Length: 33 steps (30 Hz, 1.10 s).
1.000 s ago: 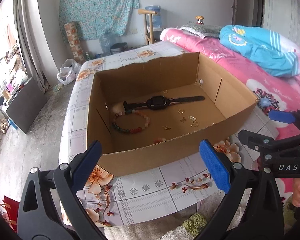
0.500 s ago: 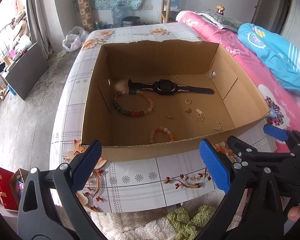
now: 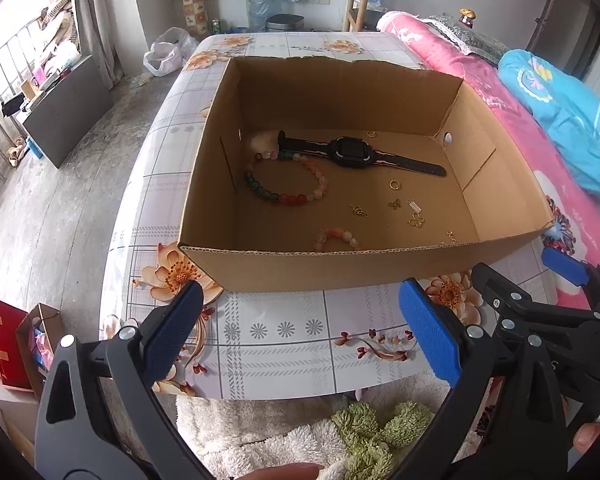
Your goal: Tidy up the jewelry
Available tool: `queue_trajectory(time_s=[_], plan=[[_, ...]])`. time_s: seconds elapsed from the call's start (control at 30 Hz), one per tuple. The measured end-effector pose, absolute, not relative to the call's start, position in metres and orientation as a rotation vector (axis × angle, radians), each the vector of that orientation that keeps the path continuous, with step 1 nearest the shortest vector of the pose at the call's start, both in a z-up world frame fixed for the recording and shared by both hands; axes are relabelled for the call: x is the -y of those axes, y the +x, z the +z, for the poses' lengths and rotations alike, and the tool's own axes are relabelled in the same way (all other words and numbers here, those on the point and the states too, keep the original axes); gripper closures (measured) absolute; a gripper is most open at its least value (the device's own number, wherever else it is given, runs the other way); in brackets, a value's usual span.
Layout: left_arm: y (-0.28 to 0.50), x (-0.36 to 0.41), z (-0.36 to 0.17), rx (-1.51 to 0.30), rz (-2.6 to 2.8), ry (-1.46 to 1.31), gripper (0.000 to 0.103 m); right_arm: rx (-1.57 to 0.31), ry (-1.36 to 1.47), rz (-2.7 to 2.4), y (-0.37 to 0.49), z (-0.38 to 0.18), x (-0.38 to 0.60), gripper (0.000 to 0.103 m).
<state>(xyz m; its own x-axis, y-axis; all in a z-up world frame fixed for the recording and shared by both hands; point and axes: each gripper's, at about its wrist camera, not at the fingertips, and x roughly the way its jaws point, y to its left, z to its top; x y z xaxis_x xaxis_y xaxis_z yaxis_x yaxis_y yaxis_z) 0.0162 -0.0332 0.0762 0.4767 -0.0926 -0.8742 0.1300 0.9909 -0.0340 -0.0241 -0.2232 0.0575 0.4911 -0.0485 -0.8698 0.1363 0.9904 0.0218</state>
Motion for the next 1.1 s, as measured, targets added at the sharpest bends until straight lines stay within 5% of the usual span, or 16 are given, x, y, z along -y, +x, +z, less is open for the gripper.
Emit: queue_trajectory(time_s=[1.1], plan=[[0.0222,0.0378,0.0669,-1.082,-0.108,0.039,0.008,-1.069,0.104,-0.119,-0.0182,0.0523,0.2293,0.007]])
